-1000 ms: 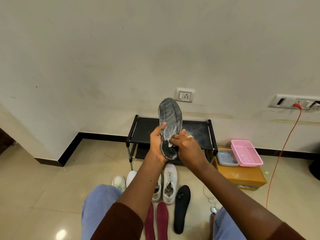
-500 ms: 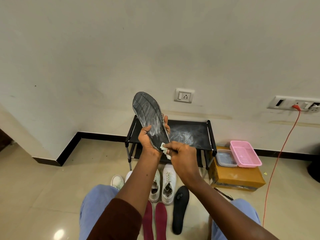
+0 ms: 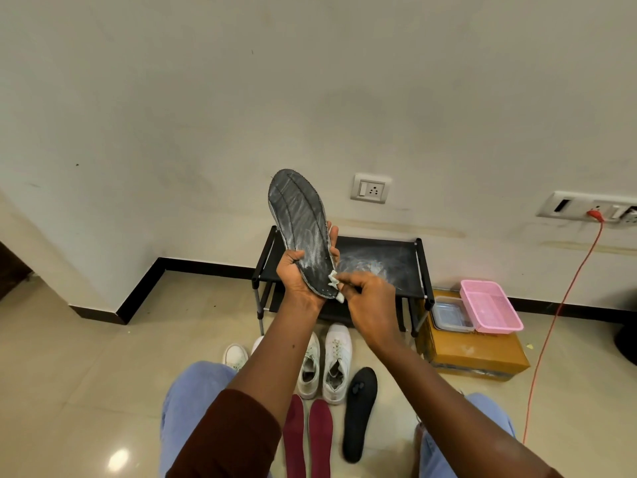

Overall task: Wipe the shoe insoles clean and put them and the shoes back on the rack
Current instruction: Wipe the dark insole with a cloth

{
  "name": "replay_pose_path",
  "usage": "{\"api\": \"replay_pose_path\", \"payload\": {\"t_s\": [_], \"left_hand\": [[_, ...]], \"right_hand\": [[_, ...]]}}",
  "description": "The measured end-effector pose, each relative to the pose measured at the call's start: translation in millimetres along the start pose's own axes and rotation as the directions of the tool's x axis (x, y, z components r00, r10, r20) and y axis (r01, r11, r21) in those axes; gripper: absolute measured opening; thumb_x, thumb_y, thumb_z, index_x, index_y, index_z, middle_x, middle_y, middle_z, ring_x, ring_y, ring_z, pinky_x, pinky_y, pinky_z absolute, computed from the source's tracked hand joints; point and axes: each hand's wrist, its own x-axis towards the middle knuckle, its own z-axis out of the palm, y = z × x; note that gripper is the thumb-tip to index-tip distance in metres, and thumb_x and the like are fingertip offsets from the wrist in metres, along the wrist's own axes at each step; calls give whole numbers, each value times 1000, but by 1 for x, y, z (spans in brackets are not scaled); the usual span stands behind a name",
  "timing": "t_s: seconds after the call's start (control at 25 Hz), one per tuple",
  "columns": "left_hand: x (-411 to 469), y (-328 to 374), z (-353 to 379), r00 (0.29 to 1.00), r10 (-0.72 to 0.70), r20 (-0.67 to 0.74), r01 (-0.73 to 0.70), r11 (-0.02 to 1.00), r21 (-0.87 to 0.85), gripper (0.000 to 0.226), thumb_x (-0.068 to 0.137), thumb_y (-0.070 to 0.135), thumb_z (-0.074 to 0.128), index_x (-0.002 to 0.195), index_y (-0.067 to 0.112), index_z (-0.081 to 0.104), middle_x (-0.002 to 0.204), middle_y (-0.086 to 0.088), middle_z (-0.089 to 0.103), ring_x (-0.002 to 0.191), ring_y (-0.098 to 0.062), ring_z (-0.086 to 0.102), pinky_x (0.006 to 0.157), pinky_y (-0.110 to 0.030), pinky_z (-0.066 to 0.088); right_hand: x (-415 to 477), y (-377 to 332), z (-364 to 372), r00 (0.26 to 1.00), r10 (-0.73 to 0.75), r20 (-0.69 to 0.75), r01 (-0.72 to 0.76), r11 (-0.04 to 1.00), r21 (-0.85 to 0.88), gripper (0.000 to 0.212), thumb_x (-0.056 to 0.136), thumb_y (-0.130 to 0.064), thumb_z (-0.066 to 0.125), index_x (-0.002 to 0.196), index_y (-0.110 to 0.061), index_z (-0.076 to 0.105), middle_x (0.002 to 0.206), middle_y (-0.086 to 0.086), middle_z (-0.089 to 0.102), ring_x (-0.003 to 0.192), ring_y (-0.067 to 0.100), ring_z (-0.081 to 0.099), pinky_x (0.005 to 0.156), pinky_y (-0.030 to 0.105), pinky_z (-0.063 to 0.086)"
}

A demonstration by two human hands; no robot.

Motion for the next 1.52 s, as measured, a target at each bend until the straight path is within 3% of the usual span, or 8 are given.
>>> {"api": "replay_pose_path", "payload": {"t_s": [0.28,0.4,0.76,0.88,1.04,1.24,1.4,1.52], "left_hand": [[2,0,-7,998,63,23,-61,994,-94,105,27,5,77,128,3,46,114,-16,59,97,-33,66,62,-29,55],[1,1,-3,997,74,32,-72,996,-52,101,27,7,76,125,4,50,113,-16,60,99,-33,65,61,-28,54],[1,-4,-5,993,111,32,-105,982,-158,122,28,6,73,143,8,32,121,-14,53,96,-30,66,60,-27,53],[4,-3,-2,990,139,-6,-139,987,-83,103,45,11,59,144,7,32,116,-13,55,94,-28,67,58,-26,52],[3,4,0,992,127,21,-126,992,-29,98,39,11,65,134,6,44,107,-13,62,94,-30,66,58,-26,53],[-1,-3,-8,996,-89,9,88,993,82,102,38,14,70,135,8,43,106,-15,64,84,-31,64,61,-30,53],[-7,-11,-1,980,-178,-93,196,949,245,57,64,18,44,117,0,55,100,-14,67,83,-25,67,73,-31,56],[-12,-13,5,977,-181,-111,211,891,402,36,77,11,44,107,-1,61,88,-12,68,71,-20,67,63,-26,58]], "right_hand": [[-19,2,-2,993,67,99,-71,997,42,21,82,2,62,94,-11,74,87,-5,66,72,-7,56,71,1,44],[-7,0,-11,992,121,-41,-116,988,106,20,83,1,62,95,-11,73,86,-5,63,72,-4,54,65,-1,41],[-14,0,6,999,-52,3,52,999,-10,23,80,10,59,90,-5,73,84,-4,63,70,-7,53,69,-1,40],[-17,3,-1,989,92,113,-113,973,199,23,78,9,62,79,-11,73,74,-7,65,67,0,59,67,12,48],[-5,6,-16,914,359,191,-390,638,664,24,91,6,45,80,-9,60,74,5,66,63,15,64,55,23,55],[4,4,-19,927,283,247,-375,684,626,17,96,-5,42,92,-4,59,64,8,61,49,12,56,50,24,48],[15,-3,-18,942,247,225,-333,632,699,14,86,5,55,96,-1,62,81,9,68,71,15,67,63,22,58],[23,-5,-19,941,288,178,-327,636,699,17,85,9,54,86,-5,63,84,9,66,74,18,66,64,21,58]]}}
